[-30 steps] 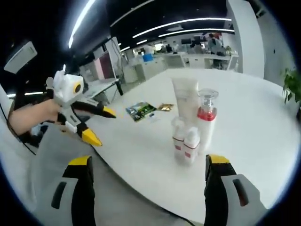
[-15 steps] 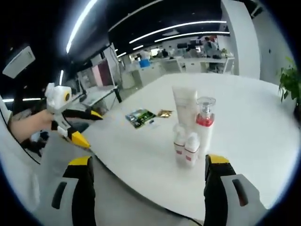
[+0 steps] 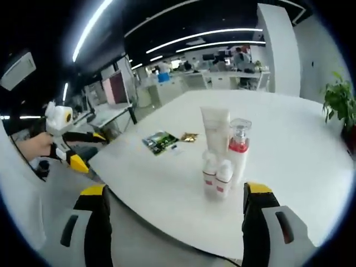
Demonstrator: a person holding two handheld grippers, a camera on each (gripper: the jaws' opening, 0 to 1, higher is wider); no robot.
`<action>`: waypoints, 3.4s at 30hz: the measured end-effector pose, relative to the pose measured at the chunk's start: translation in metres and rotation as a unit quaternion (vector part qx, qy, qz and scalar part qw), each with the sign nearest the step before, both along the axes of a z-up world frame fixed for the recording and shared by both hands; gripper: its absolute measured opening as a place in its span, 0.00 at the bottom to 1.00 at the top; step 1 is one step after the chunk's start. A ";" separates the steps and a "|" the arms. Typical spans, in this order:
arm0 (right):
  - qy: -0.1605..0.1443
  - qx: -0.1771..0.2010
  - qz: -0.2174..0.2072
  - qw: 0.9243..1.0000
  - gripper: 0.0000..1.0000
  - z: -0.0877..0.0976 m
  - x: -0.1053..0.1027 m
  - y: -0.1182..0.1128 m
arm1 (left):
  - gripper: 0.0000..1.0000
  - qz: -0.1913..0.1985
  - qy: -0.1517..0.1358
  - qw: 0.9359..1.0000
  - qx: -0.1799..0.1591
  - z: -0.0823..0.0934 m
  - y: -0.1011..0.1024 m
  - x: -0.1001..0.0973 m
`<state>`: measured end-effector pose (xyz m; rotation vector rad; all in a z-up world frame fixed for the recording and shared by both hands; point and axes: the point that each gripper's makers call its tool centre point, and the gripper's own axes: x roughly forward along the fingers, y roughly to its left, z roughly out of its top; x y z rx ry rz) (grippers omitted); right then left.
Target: Arrange the skincare products in the storage area until every visible bottle or jar stands upright without overlapping.
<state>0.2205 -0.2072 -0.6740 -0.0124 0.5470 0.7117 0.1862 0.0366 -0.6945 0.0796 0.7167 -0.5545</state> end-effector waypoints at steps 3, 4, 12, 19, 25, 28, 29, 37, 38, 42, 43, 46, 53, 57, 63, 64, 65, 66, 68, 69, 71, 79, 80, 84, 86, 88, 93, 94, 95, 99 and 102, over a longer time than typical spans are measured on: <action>0.004 0.003 -0.012 1.000 0.98 -0.004 0.003 -0.006 | 0.99 -0.003 -0.010 1.000 0.003 0.001 0.001 -0.001; 0.002 0.005 -0.017 1.000 0.98 -0.003 0.005 -0.007 | 0.99 -0.004 -0.011 1.000 0.003 -0.001 0.002 0.000; -0.009 -0.020 -0.025 0.999 0.96 -0.009 0.007 -0.012 | 0.98 0.004 -0.052 0.999 -0.011 0.010 0.008 0.012; -0.010 -0.029 -0.026 0.999 0.95 -0.010 0.006 -0.014 | 0.99 0.017 -0.056 0.998 -0.018 0.006 0.015 0.021; -0.012 -0.028 -0.033 0.999 0.95 -0.009 0.007 -0.016 | 0.98 0.027 -0.051 0.998 -0.015 0.002 0.021 0.025; -0.011 -0.038 -0.028 0.999 0.95 -0.011 0.007 -0.015 | 0.95 0.031 -0.045 0.998 -0.018 -0.001 0.022 0.028; -0.011 -0.040 -0.026 0.999 0.95 -0.012 0.006 -0.015 | 0.95 0.029 -0.042 0.999 -0.013 -0.003 0.023 0.030; 0.000 -0.048 -0.017 0.999 0.94 -0.015 0.006 -0.014 | 0.96 0.033 -0.024 0.999 0.002 -0.011 0.022 0.046; 0.003 -0.047 -0.017 0.999 0.94 -0.016 0.005 -0.013 | 0.96 0.033 -0.023 0.999 0.004 -0.013 0.022 0.048; 0.006 -0.046 -0.018 0.999 0.94 -0.018 0.005 -0.014 | 0.96 0.032 -0.011 0.999 0.017 -0.025 0.022 0.057; 0.007 -0.044 -0.019 0.999 0.94 -0.018 0.005 -0.014 | 0.96 0.033 -0.009 0.999 0.019 -0.026 0.023 0.059; 0.012 -0.041 -0.018 0.999 0.94 -0.019 0.005 -0.014 | 0.96 0.039 -0.008 0.999 0.028 -0.033 0.027 0.069; 0.023 -0.046 -0.012 0.999 0.93 -0.022 0.004 -0.013 | 0.96 0.036 0.004 0.998 0.054 -0.051 0.042 0.090; 0.027 -0.045 -0.013 0.999 0.93 -0.023 0.004 -0.012 | 0.96 0.040 0.016 0.997 0.070 -0.064 0.052 0.103; 0.029 -0.046 -0.021 0.998 0.92 -0.024 0.005 -0.015 | 0.96 0.024 0.031 0.995 0.096 -0.075 0.054 0.119; 0.029 -0.046 -0.022 0.998 0.92 -0.024 0.005 -0.015 | 0.96 0.020 0.033 0.994 0.100 -0.076 0.054 0.121; 0.030 -0.046 -0.024 0.998 0.92 -0.024 0.005 -0.016 | 0.97 0.013 0.036 0.994 0.102 -0.081 0.055 0.127; 0.030 -0.046 -0.025 0.998 0.92 -0.024 0.005 -0.016 | 0.96 0.014 0.036 0.994 0.103 -0.083 0.056 0.131; 0.030 -0.046 -0.029 0.998 0.92 -0.025 0.006 -0.018 | 0.96 0.015 0.047 0.994 0.095 -0.082 0.056 0.136; 0.030 -0.047 -0.031 0.998 0.92 -0.025 0.007 -0.018 | 0.96 0.023 0.053 0.995 0.086 -0.083 0.055 0.138; 0.031 -0.047 -0.034 0.998 0.92 -0.025 0.007 -0.019 | 0.95 0.038 0.058 0.995 0.072 -0.085 0.055 0.147; 0.035 -0.049 -0.040 0.997 0.92 -0.026 0.008 -0.020 | 0.92 0.072 0.072 0.992 0.073 -0.098 0.051 0.175; 0.036 -0.050 -0.041 0.997 0.92 -0.026 0.008 -0.021 | 0.91 0.079 0.068 0.992 0.070 -0.098 0.050 0.183; 0.036 -0.052 -0.046 0.997 0.92 -0.026 0.008 -0.022 | 0.87 0.133 0.089 0.986 0.052 -0.103 0.052 0.205; 0.037 -0.052 -0.047 0.997 0.92 -0.026 0.008 -0.023 | 0.87 0.178 0.102 0.978 0.034 -0.108 0.053 0.207; 0.037 -0.052 -0.048 0.997 0.92 -0.026 0.009 -0.023 | 0.87 0.210 0.107 0.971 0.030 -0.108 0.054 0.209; 0.040 -0.053 -0.050 0.996 0.92 -0.027 0.009 -0.024 | 0.86 0.270 0.110 0.956 0.038 -0.111 0.058 0.220; 0.041 -0.054 -0.051 0.996 0.92 -0.028 0.009 -0.024 | 0.87 0.283 0.116 0.951 0.036 -0.112 0.059 0.222; 0.041 -0.054 -0.051 0.996 0.92 -0.028 0.009 -0.024 | 0.90 0.311 0.117 0.942 0.037 -0.113 0.064 0.226; 0.043 -0.056 -0.052 0.996 0.92 -0.028 0.009 -0.024 | 0.99 0.381 0.143 0.913 0.037 -0.118 0.069 0.225; 0.042 -0.057 -0.056 0.996 0.92 -0.028 0.009 -0.025 | 0.99 0.423 0.159 0.892 0.021 -0.122 0.066 0.225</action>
